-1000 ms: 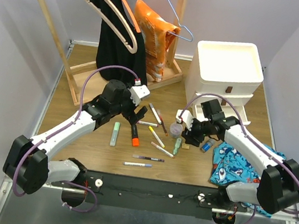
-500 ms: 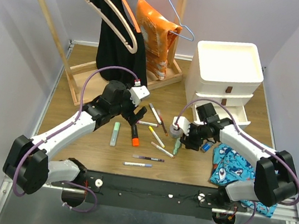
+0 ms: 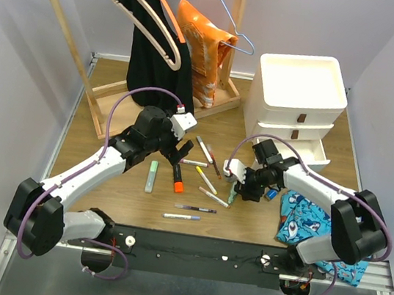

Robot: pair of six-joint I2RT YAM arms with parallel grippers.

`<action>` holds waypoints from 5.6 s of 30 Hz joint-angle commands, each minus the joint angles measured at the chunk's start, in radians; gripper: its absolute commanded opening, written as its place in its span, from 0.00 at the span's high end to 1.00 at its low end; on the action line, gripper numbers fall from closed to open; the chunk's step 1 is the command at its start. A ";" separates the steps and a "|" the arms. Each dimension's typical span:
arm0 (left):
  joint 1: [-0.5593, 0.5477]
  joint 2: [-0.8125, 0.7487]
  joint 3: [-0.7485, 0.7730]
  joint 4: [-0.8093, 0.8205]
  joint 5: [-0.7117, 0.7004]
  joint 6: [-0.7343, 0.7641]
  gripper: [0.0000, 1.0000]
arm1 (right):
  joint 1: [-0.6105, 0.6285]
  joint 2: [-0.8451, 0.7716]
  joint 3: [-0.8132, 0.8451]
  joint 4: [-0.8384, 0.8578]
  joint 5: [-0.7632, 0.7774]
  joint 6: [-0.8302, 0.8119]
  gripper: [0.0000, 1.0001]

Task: Sort the stationery into containers
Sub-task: Pick up the stationery from the center of the board, then place the stationery in the drawer, then pick up the stationery from the center of the board, then place the stationery in the drawer.

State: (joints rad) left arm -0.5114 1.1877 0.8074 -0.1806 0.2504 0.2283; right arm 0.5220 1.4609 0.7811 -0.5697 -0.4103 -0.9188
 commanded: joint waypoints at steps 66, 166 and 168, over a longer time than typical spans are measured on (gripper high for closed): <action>0.019 0.004 0.024 0.058 0.030 -0.029 0.01 | -0.283 -0.174 0.217 0.076 0.193 0.282 0.52; 0.169 -0.060 -0.025 0.087 0.055 -0.069 0.01 | -0.227 -0.091 0.204 0.022 0.211 -0.391 0.93; 0.169 -0.062 -0.027 0.084 0.056 -0.067 0.01 | -0.250 -0.059 0.214 0.025 0.220 -0.442 0.92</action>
State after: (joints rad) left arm -0.3405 1.1316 0.7582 -0.1078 0.2882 0.1707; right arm 0.3172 1.3468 1.0069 -0.6235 -0.2420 -1.2400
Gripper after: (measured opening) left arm 0.988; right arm 0.297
